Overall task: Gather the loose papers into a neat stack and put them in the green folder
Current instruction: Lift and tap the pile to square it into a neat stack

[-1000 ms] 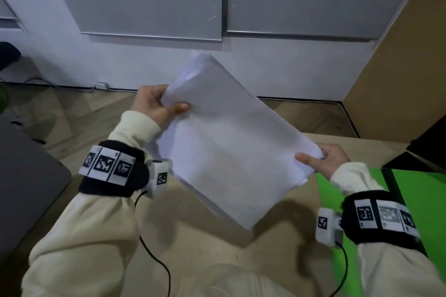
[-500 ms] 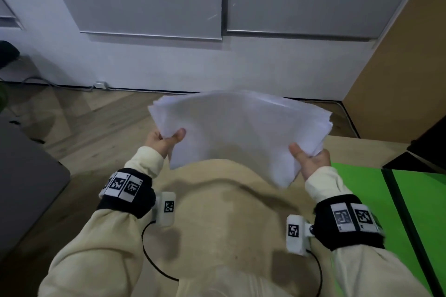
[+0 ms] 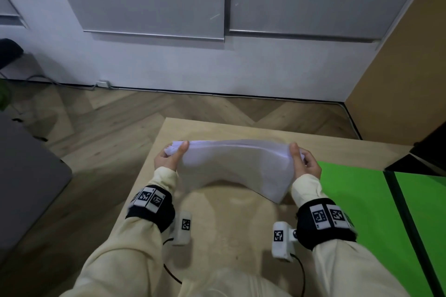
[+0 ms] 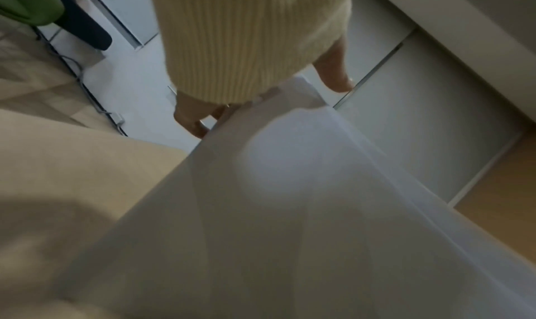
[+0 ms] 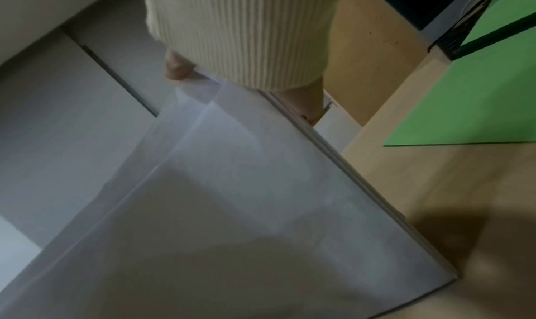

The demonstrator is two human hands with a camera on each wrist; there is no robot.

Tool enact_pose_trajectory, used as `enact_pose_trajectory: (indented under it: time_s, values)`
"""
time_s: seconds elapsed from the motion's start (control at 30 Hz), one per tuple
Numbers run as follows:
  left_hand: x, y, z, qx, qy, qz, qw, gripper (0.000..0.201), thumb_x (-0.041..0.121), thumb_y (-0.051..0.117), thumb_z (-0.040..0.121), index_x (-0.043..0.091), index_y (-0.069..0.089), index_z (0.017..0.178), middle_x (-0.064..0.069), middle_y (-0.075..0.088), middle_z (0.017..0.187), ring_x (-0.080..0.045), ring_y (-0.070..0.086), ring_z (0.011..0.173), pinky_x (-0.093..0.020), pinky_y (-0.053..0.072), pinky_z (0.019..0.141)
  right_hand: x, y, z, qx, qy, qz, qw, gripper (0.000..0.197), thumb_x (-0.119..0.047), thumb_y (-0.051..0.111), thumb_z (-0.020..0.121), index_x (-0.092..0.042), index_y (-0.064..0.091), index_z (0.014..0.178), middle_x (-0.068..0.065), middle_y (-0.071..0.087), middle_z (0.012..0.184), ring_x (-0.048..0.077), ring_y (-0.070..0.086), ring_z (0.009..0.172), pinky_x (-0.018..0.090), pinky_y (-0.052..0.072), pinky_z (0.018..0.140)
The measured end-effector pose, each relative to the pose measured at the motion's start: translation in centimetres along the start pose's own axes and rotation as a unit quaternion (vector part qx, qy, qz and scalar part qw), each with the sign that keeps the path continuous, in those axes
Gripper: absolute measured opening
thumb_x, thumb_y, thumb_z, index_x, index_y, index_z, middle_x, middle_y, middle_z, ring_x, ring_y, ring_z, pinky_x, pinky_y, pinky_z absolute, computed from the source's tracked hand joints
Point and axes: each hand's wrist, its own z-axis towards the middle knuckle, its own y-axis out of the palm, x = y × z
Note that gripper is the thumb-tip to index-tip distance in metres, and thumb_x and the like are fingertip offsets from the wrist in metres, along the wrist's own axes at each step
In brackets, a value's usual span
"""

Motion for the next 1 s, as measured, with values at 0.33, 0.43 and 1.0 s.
enact_pose_trajectory:
  time_s: [0.33, 0.43, 1.0]
  values:
    - [-0.3, 1.0, 0.0, 0.006, 0.030, 0.023, 0.999, 0.011, 0.023, 0.076, 0.075, 0.023, 0.066, 0.071, 0.002, 0.063, 0.072, -0.014, 0.058, 0.069, -0.022, 0.049, 0.067, 0.5, 0.4, 0.8, 0.048, -0.019, 0.000, 0.999, 0.019, -0.015, 0.059, 0.073, -0.021, 0.055, 0.055, -0.011, 0.052, 0.049, 0.010, 0.045, 0.063, 0.017, 0.036, 0.054]
    - [-0.1, 1.4, -0.2, 0.004, 0.015, 0.042, 0.999, 0.018, 0.026, 0.076, 0.075, 0.021, 0.061, 0.067, 0.003, 0.061, 0.069, -0.011, 0.056, 0.065, -0.020, 0.047, 0.063, 0.6, 0.5, 1.0, 0.024, 0.001, 0.011, 1.000, 0.012, -0.015, 0.062, 0.083, -0.019, 0.061, 0.071, -0.001, 0.059, 0.078, 0.017, 0.050, 0.086, 0.013, 0.042, 0.061]
    - [0.5, -0.4, -0.7, -0.134, 0.087, 0.125, 0.979, 0.030, 0.032, 0.081, 0.057, 0.020, 0.065, 0.079, 0.004, 0.065, 0.079, -0.002, 0.062, 0.067, -0.004, 0.047, 0.059, -0.7, -3.5, 1.1, -0.237, -0.059, -0.156, 0.957, 0.026, -0.003, 0.075, 0.074, -0.012, 0.065, 0.097, 0.007, 0.063, 0.095, -0.014, 0.062, 0.065, -0.003, 0.044, 0.062]
